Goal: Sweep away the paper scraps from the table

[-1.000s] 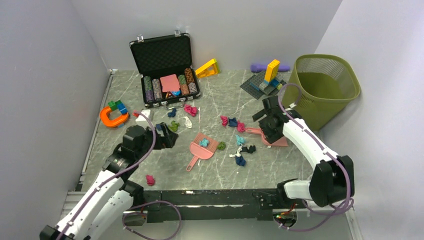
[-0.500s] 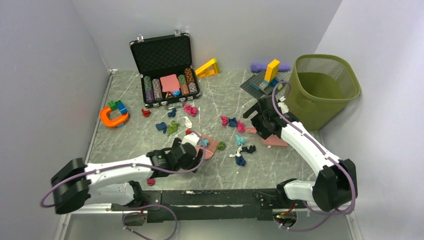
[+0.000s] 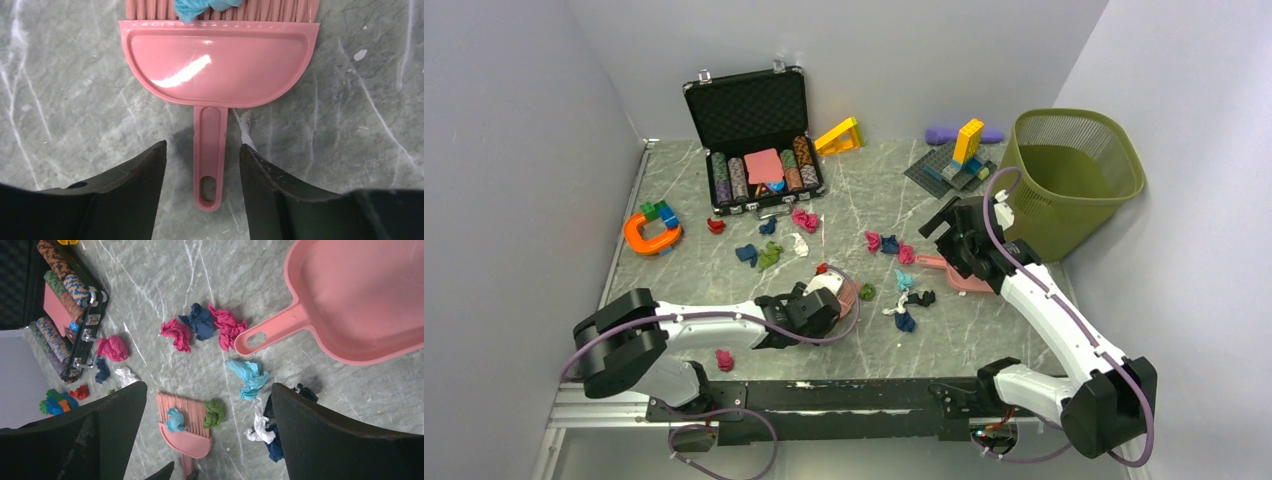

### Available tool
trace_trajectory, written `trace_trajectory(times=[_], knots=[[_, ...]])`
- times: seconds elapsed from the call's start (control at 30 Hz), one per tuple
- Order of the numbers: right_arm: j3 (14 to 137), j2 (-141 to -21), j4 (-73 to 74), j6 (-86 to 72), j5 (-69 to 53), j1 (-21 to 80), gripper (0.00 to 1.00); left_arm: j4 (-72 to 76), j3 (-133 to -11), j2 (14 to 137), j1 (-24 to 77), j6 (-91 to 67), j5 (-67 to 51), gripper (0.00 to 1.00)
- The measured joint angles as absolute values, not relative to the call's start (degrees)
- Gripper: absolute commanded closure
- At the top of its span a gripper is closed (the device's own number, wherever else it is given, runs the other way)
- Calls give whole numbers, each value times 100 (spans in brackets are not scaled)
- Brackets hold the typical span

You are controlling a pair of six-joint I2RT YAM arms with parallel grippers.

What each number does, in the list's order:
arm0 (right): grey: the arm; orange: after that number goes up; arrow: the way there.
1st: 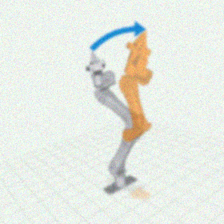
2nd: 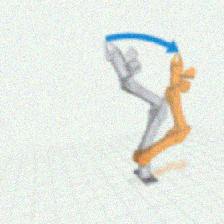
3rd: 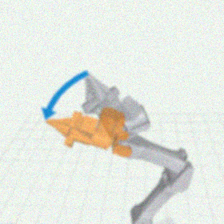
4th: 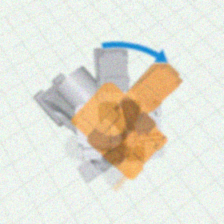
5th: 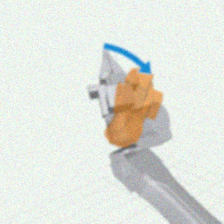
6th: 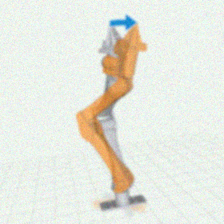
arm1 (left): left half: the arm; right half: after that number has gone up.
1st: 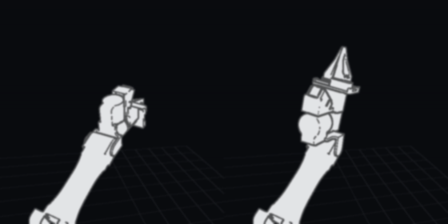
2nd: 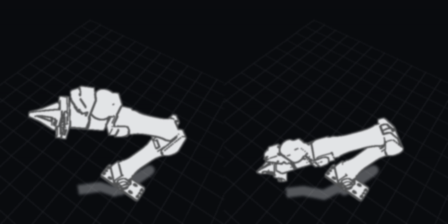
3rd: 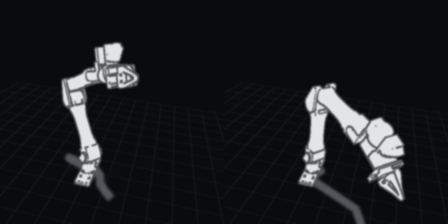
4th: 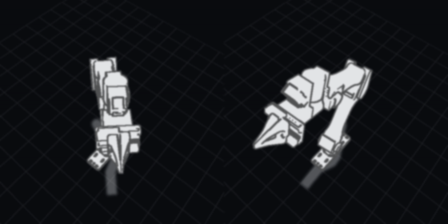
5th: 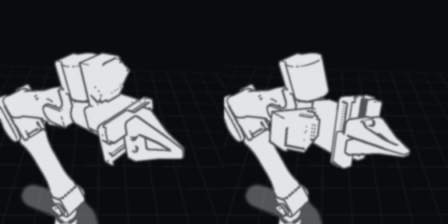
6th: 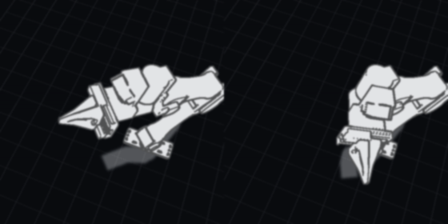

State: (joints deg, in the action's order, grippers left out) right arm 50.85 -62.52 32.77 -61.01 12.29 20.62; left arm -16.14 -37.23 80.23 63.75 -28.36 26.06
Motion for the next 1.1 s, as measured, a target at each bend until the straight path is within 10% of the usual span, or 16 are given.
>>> trace_trajectory(times=[0.33, 1.1], knots=[[4954, -6171, 3267, -6055, 1280, 2062, 0, -1288, -3997, 8501, 6340, -2864, 2178, 100], [4722, -6031, 2410, -5363, 670, 2062, 1, -3933, -5826, 7920, 5843, -2792, 1629, 100]])
